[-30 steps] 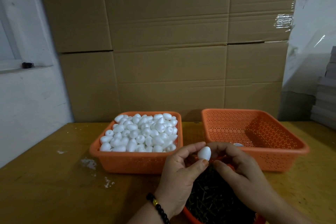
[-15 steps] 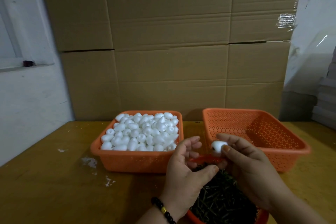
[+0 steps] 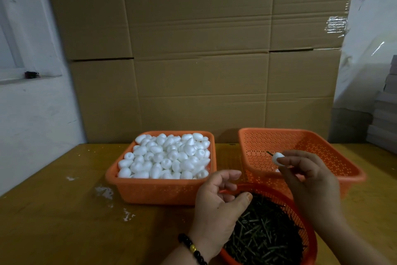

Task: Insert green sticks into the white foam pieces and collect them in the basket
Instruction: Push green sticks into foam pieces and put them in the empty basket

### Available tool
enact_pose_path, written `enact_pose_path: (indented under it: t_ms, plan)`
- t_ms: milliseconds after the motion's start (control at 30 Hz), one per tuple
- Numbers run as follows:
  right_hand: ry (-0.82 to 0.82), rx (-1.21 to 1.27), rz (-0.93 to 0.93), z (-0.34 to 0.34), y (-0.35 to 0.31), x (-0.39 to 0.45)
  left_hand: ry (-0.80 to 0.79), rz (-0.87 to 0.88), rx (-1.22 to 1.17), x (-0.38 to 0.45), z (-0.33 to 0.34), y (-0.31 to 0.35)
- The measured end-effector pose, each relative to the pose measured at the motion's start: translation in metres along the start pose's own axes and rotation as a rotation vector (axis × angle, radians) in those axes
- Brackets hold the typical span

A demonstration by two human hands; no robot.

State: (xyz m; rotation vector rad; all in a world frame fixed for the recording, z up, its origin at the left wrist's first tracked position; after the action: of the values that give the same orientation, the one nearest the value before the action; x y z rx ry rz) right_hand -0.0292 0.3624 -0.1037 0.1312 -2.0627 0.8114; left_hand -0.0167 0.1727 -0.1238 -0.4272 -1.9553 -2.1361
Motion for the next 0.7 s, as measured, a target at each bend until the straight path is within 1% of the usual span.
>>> enact_pose_path:
  t_ms: [33,67,167,267,333,400,467,533,600,667,700]
  plan:
    - [-0.002,-0.08,-0.056,0.001,0.005,0.0,-0.001,-0.004,-0.004,0.0,0.0,0.0]
    - [-0.027,-0.146,-0.068,0.002,0.01,-0.001,-0.001,-0.008,-0.007,0.0,0.0,0.0]
    - [-0.176,-0.283,-0.037,0.004,0.021,-0.001,-0.005,-0.02,-0.009,-0.001,0.001,0.0]
    - [-0.294,-0.368,-0.092,0.005,0.023,-0.002,-0.017,-0.029,-0.006,-0.001,0.0,0.002]
    - [-0.321,-0.393,-0.121,0.004,0.019,-0.004,-0.028,-0.025,0.008,-0.001,0.0,0.003]
    - [-0.311,-0.382,-0.161,0.003,0.012,-0.005,-0.031,-0.009,0.031,-0.001,0.0,0.004]
    - [-0.287,-0.333,-0.229,-0.001,0.001,-0.005,-0.031,0.027,0.065,0.001,-0.001,0.005]
    - [-0.328,-0.274,-0.272,-0.006,-0.013,-0.006,-0.026,0.075,0.141,0.004,-0.004,0.006]
    - [-0.49,-0.298,-0.267,-0.01,-0.026,-0.007,-0.011,0.153,0.286,0.007,-0.008,0.008]
    - [-0.675,-0.434,-0.275,-0.007,-0.031,-0.01,0.019,0.272,0.489,0.013,-0.015,0.013]
    - [-0.739,-0.492,-0.282,-0.005,-0.032,-0.012,0.044,0.328,0.595,0.017,-0.018,0.015]
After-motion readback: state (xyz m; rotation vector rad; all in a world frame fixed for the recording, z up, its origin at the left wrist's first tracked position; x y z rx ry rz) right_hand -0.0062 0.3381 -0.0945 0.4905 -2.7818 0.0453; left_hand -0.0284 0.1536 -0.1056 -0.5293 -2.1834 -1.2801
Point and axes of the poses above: each hand's wrist, its own x-axis towards the middle knuckle, its own z-axis out of the palm, y = z × x, the point moved 1 cm from there along x, towards the middle knuckle, and after that the axes turned 4 degrees about -x, right-handed, at the moved point
